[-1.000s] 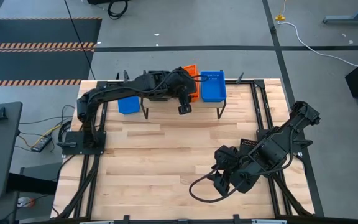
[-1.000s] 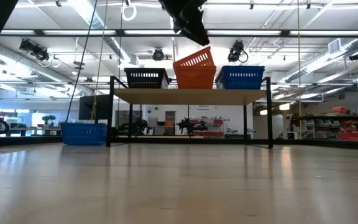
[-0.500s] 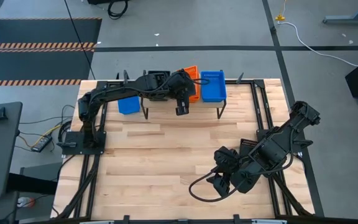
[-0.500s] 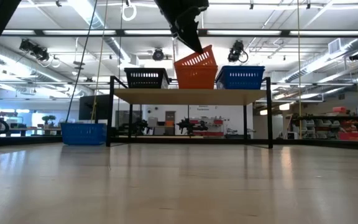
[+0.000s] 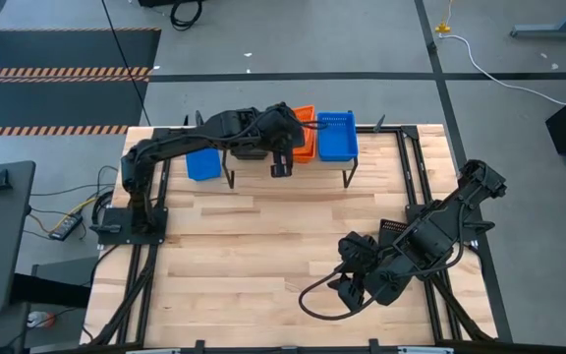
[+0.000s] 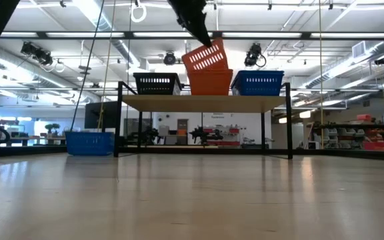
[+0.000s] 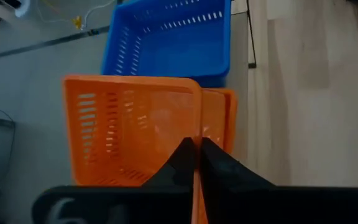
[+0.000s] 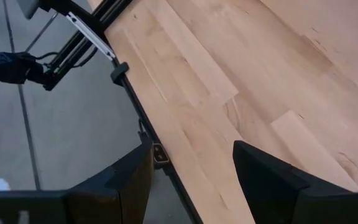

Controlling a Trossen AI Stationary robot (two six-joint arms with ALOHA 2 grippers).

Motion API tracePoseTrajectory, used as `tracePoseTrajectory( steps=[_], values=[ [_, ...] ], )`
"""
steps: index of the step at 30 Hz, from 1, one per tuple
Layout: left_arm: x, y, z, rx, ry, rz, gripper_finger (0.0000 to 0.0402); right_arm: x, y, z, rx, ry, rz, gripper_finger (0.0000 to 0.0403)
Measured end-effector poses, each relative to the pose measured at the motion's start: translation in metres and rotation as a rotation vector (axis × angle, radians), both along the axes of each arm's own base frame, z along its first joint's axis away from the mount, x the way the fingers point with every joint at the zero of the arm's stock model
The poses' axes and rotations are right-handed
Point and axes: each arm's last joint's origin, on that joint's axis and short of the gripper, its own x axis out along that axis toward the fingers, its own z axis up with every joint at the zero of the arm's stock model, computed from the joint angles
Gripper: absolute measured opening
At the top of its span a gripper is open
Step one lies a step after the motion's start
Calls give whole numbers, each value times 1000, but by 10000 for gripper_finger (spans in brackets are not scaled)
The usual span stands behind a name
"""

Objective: Stack baskets on shelf by color
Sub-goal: Stack the orange bin on top of the orange bin on the shelf, then stack the blue bin on top of the blue bin on the shelf

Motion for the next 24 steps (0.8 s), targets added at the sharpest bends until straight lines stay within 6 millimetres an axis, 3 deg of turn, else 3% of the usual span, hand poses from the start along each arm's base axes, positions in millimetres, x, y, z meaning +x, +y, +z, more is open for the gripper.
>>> tracePoseTrajectory(
  steps=[9, 18, 24],
  values=[
    [-10, -2, 0, -34, 106, 13, 17, 1, -2, 0, -40, -8, 28, 226],
    [-7, -2, 0, -47, 67, 38, 78, 3, -3, 0, -40, -10, 19, 226],
    [-7, -4, 2, -45, 65, 33, 94, 3, -3, 0, -39, -11, 19, 226]
  ],
)
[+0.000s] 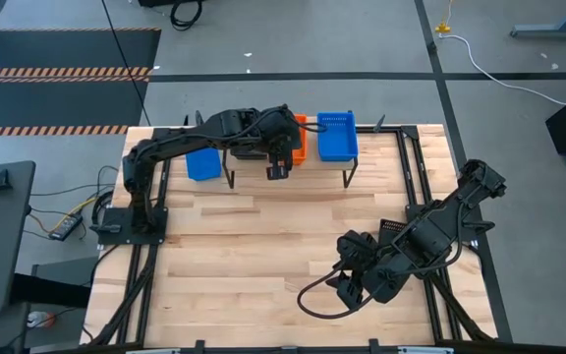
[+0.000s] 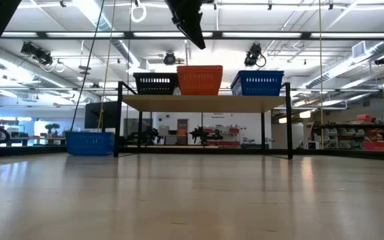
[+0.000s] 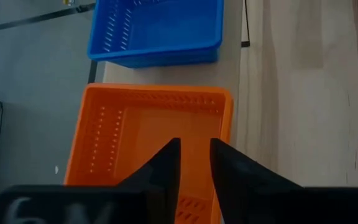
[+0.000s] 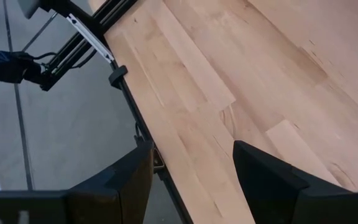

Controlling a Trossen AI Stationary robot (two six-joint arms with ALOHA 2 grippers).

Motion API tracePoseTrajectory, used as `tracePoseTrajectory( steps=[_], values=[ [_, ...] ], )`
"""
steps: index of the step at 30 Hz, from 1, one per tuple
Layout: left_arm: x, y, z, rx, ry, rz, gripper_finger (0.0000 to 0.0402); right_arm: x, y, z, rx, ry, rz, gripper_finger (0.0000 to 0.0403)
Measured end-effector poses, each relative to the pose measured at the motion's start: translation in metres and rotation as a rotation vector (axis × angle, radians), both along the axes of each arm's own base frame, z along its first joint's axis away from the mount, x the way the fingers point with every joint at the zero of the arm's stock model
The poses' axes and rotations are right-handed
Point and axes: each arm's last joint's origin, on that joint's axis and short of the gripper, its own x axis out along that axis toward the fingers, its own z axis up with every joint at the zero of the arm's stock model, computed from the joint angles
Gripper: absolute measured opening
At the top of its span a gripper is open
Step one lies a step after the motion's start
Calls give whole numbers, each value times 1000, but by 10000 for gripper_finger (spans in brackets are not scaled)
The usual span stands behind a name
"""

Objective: Stack baskets on shelf by color
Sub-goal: Stack the blue bin on top of the blue bin on the shelf

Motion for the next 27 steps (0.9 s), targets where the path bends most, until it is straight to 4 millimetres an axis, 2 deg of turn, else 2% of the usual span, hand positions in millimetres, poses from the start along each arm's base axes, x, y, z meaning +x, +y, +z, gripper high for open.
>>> tracePoseTrajectory(
  steps=[4, 8, 13, 18, 22, 27],
  values=[
    [-9, -5, 20, 11, -22, 21, 91, 0, 0, 0, -3, 3, 1, 226],
    [-30, -13, 47, -61, -62, 81, 84, -1, -2, -1, -29, 8, -11, 226],
    [-51, -20, 54, -204, -12, 105, 76, 2, -8, -1, -67, 4, -33, 226],
    [-66, -25, 58, -265, 41, 62, 67, 10, -20, -2, -70, 11, -69, 226],
    [-77, -27, 69, -291, 0, 18, 55, 17, -31, -2, -55, 13, -126, 226],
    [-104, -26, 90, -272, -76, 21, 39, 22, -41, -1, -29, 13, -188, 226]
  ],
)
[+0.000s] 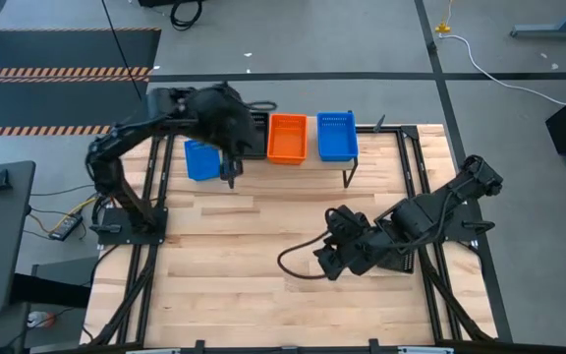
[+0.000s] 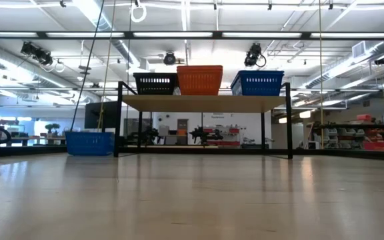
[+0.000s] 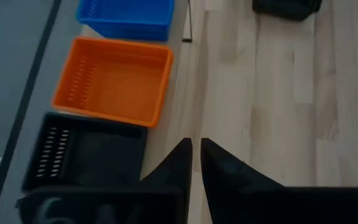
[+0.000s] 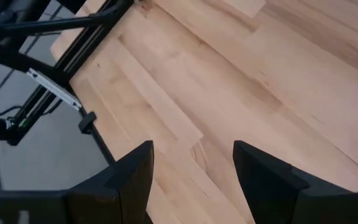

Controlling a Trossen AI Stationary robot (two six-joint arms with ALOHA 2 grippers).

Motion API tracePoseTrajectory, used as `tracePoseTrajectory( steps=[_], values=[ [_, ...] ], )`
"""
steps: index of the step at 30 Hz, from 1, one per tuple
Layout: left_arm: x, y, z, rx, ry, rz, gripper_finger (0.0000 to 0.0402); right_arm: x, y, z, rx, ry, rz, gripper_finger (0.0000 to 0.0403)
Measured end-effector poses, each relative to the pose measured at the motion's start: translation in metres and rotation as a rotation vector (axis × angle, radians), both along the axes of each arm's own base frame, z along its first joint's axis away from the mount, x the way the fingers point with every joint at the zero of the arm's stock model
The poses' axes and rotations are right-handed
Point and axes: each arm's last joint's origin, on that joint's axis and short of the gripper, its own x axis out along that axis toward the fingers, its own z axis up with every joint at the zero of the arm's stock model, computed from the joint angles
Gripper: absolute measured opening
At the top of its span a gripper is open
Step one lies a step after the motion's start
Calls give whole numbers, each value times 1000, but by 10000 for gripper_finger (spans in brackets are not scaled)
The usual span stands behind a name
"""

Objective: Stack baskets on shelf by color
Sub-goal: Stack the blue bin on top of the blue bin on the shelf

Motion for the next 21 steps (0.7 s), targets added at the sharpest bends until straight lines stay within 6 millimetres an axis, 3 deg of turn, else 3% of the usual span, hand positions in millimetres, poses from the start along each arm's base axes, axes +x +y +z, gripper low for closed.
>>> tracePoseTrajectory(
  steps=[6, 10, 14, 21],
  values=[
    [-37, 7, 21, 10, -68, 69, 28, -1, -12, 5, -8, -3, -9, 226],
    [-53, 12, 15, -33, -36, 154, 33, -6, -24, 14, -59, -8, 37, 226],
    [-68, 16, -11, -99, 39, 251, 44, -18, -41, 27, -104, -15, 95, 226],
    [-81, 17, -83, -176, 95, 389, 79, -57, -75, 60, -178, -103, 143, 226]
  ],
)
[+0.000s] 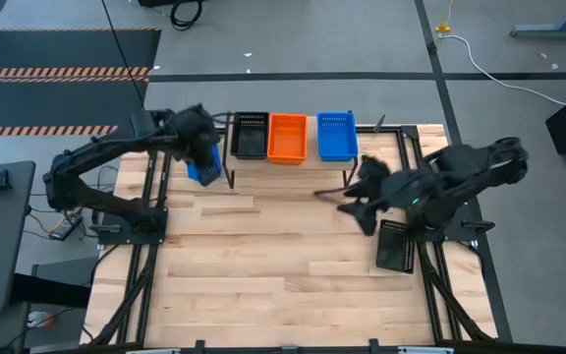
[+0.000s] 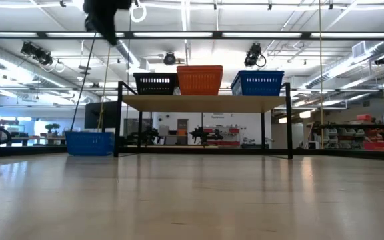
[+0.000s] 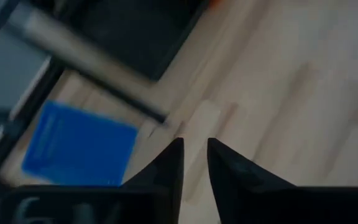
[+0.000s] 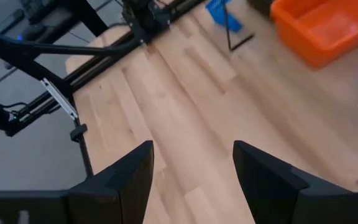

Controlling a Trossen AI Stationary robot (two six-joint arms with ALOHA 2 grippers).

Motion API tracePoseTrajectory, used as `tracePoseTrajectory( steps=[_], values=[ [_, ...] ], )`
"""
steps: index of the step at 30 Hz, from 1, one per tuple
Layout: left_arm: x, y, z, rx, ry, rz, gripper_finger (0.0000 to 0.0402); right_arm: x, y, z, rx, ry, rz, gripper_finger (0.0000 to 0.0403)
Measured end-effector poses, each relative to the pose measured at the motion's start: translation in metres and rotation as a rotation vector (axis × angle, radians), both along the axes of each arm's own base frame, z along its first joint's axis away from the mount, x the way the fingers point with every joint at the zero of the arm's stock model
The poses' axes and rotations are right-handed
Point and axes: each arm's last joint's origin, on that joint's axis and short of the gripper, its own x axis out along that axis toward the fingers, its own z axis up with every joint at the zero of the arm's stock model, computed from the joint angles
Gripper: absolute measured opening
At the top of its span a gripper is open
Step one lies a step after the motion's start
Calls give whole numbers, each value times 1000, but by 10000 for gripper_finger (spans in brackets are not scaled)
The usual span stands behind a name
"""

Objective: Stack baskets on shelf by color
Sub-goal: Stack the blue bin on top of the blue bin on the shelf

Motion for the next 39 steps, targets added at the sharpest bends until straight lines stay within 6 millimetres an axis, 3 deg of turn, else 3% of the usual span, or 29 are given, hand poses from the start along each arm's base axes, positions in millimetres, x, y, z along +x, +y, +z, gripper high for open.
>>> tracePoseTrajectory(
  steps=[8, 13, 19, 27, 39],
  values=[
    [-7, -1, -59, -35, 177, 58, 122, -51, -32, 19, -51, -13, -13, 226],
    [-8, 5, -90, -35, 232, 43, 149, -70, -43, 23, -21, -28, -119, 226],
    [-21, 17, -125, -72, 315, 107, 177, -72, -44, 23, -18, -30, -157, 226],
    [-17, 23, -143, -4, 273, 14, 194, -70, -46, 20, -21, -11, -180, 226],
    [-28, 17, -177, -5, 372, -80, 195, -69, -52, 20, -23, -5, -218, 226]
  ],
)
